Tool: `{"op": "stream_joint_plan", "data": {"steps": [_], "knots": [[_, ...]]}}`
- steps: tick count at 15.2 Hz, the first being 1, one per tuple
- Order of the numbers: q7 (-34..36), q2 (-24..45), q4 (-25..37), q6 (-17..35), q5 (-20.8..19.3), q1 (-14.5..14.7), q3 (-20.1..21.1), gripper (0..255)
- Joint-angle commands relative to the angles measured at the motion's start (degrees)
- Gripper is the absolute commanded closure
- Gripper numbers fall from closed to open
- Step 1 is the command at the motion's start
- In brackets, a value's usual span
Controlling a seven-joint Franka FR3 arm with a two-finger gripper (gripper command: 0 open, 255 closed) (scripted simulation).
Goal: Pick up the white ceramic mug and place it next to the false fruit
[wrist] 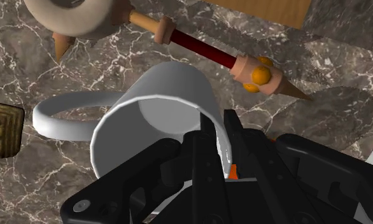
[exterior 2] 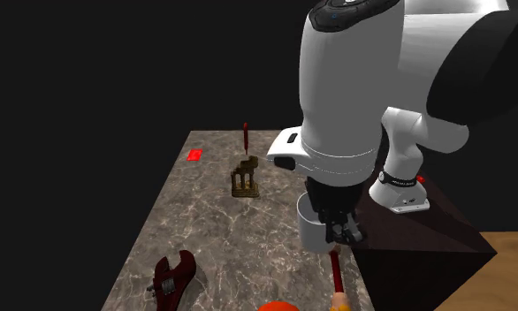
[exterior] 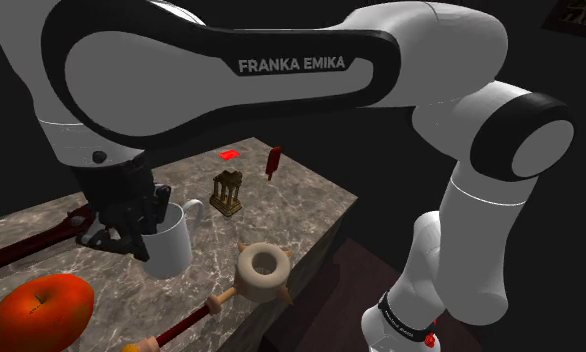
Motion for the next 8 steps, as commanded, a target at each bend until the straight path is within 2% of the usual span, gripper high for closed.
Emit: {"op": "stream_joint_plan", "data": {"steps": [1,8], "knots": [[-0.05,0.02,-1.51,1.57,-0.01,-0.05,-0.03,255],[-0.11,0.57,-6.18,6.76,-0.18,-0.12,-0.13,255]]}}
